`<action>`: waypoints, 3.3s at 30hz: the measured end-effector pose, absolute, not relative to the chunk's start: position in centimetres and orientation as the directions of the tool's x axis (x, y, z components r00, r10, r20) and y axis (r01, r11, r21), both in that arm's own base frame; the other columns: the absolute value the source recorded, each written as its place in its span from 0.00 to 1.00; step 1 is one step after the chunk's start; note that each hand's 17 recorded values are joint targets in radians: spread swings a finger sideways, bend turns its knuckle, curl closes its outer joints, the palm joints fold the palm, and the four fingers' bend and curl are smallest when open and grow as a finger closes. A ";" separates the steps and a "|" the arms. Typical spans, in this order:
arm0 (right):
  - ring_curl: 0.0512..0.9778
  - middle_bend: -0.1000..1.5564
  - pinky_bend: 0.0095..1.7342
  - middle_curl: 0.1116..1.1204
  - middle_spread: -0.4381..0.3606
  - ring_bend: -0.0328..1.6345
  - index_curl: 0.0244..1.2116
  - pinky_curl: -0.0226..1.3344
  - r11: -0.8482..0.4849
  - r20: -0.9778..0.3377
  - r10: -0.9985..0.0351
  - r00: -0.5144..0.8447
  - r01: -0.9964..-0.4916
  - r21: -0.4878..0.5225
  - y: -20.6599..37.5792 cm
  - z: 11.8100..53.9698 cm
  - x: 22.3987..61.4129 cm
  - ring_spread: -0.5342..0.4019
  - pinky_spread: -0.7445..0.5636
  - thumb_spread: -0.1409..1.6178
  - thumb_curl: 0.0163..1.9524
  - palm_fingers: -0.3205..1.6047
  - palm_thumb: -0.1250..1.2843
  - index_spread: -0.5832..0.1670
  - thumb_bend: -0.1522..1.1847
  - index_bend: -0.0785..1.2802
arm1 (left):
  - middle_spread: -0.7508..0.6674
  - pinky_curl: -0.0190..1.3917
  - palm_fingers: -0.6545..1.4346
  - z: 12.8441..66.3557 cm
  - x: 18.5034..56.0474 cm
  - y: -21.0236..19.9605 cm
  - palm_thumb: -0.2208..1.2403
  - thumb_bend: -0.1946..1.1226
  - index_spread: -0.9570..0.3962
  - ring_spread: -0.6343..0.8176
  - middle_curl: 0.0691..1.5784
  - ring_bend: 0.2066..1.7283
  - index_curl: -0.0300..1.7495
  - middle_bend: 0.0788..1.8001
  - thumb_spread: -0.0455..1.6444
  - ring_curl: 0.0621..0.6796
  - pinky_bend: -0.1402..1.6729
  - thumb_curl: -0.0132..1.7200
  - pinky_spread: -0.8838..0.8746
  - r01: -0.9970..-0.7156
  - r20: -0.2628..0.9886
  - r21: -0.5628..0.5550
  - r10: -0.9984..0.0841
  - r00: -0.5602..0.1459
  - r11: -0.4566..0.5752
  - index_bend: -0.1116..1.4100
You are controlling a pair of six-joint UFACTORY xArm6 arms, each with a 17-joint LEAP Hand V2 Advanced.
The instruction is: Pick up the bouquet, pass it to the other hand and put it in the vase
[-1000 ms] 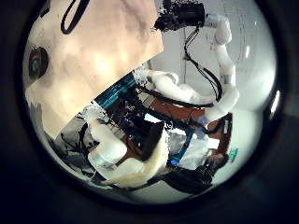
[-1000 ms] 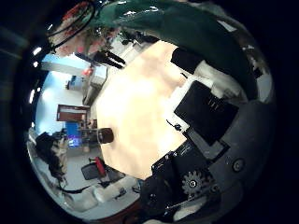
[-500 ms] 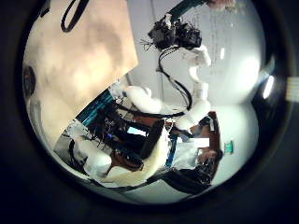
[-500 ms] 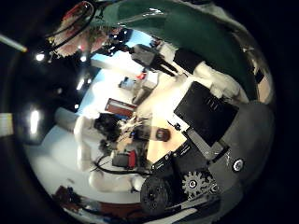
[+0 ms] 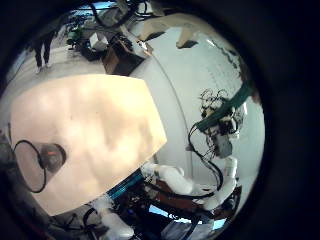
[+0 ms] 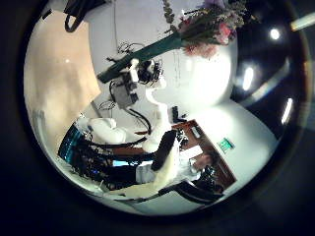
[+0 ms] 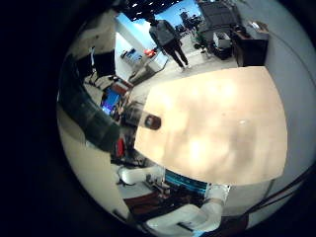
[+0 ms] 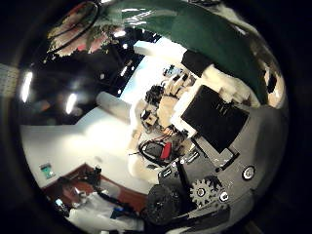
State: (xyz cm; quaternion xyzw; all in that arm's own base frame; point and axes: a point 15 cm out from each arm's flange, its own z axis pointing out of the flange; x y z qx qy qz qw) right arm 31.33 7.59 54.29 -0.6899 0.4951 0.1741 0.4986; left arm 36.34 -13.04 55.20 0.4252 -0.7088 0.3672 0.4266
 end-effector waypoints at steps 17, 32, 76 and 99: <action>0.64 0.90 0.74 0.60 0.42 0.91 0.70 0.58 -0.228 -0.662 -0.531 0.529 -0.841 -0.491 13.0 51.3 30.5 0.39 0.41 0.58 0.54 0.77 0.90 0.49 0.11 0.94 | 0.81 0.13 0.38 56.3 35.3 -17.5 0.28 0.13 0.83 0.81 0.18 0.23 0.20 0.09 0.63 0.26 0.31 0.19 0.83 -0.879 0.944 -0.156 -0.195 -0.267 0.451 0.18; 0.65 0.91 0.72 0.59 0.42 0.91 0.69 0.62 -0.307 -0.571 -0.637 0.518 -0.850 -0.428 13.8 47.0 31.5 0.38 0.41 0.58 0.54 0.77 0.91 0.49 0.11 0.94 | 0.48 0.12 0.77 55.6 34.3 -20.2 0.35 0.14 0.68 0.42 0.33 0.39 0.22 0.38 0.62 0.32 0.40 0.20 0.57 -0.852 0.959 -0.134 -0.151 -0.241 0.507 0.21; 0.23 0.28 0.48 0.22 0.56 0.48 0.29 0.35 -0.121 -0.615 -0.700 0.362 -0.910 -0.397 11.5 42.9 33.1 0.72 0.88 0.66 0.24 0.16 0.53 0.24 0.09 0.18 | 0.18 0.44 0.84 67.3 36.2 3.6 0.78 0.18 0.17 0.16 0.55 0.83 0.67 0.64 0.68 0.80 0.88 0.43 0.24 -0.813 0.755 -0.577 -0.428 -0.497 -0.074 0.50; 0.19 0.22 0.44 0.22 0.63 0.42 0.23 0.27 -0.039 -0.722 -0.632 0.283 -0.942 -0.334 12.4 41.2 32.9 0.78 0.91 0.65 0.23 0.20 0.55 0.29 0.10 0.18 | 0.18 0.45 0.85 57.9 34.9 10.3 0.80 0.14 0.13 0.16 0.55 0.82 0.73 0.63 0.68 0.79 0.86 0.46 0.24 -0.870 0.828 -0.475 -0.400 -0.392 -0.132 0.46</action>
